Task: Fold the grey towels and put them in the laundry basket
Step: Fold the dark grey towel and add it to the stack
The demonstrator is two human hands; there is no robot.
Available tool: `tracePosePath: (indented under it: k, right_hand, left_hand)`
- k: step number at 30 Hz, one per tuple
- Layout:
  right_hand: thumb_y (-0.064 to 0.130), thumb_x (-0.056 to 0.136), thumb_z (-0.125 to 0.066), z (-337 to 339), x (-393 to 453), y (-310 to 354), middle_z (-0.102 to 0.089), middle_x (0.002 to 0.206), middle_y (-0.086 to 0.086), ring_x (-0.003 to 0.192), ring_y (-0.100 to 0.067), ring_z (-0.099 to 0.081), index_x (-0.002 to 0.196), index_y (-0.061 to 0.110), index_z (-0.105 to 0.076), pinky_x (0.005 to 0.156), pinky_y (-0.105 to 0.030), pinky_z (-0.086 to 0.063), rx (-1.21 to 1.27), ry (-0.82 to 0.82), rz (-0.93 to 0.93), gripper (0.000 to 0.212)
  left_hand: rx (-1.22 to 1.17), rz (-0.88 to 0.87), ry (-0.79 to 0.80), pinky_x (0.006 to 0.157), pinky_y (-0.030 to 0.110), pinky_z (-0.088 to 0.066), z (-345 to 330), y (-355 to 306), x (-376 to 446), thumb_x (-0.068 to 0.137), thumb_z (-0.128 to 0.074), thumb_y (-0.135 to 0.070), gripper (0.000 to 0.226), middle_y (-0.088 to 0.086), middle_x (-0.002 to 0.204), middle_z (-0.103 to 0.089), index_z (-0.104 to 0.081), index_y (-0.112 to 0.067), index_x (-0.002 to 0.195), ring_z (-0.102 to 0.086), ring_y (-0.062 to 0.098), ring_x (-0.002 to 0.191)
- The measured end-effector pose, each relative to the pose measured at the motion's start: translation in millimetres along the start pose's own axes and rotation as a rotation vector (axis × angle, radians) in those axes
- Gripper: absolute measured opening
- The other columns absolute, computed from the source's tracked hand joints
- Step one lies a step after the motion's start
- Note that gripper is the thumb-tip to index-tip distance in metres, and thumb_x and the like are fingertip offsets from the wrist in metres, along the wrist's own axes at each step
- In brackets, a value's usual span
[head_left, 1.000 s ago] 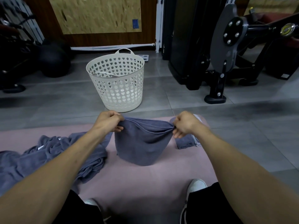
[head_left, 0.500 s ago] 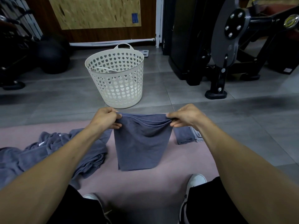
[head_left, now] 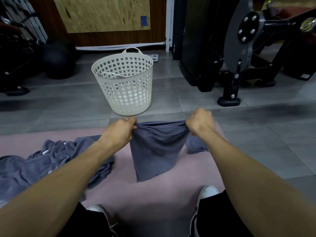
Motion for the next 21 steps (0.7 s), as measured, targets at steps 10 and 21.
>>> tracePosePath:
  k: [10, 21]
  right_hand:
    - [0.005, 0.086, -0.043, -10, -1, 0, -0.065, 0.064, -0.011, 0.050, -0.023, -0.064, 0.075, 0.010, -0.064, 0.058, -0.034, -0.061, 0.349, 0.152, -0.079, 0.025]
    - [0.035, 0.092, -0.060, -10, -23, 29, -0.053, 0.087, -0.005, 0.086, -0.025, -0.052, 0.072, 0.015, -0.050, 0.064, -0.024, -0.035, -0.179, 0.342, 0.263, 0.030]
  left_hand:
    - [-0.111, 0.068, 0.006, 0.071, 0.038, -0.048, 2, 10, -4, 0.094, -0.050, -0.025, 0.008, 0.000, 0.089, -0.058, -0.050, -0.020, 0.088, -0.058, 0.029, 0.084]
    - [-0.495, 0.206, 0.328, 0.051, 0.021, -0.041, 9, 20, -20, 0.096, -0.052, -0.009, 0.014, 0.000, 0.065, -0.054, -0.063, -0.014, 0.090, -0.049, 0.016, 0.053]
Point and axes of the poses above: each hand's wrist, its own x-axis towards the middle knuckle, its own z-axis out of the back of the hand, y = z × x, the point moved 8 cm from there along x, towards the middle knuckle
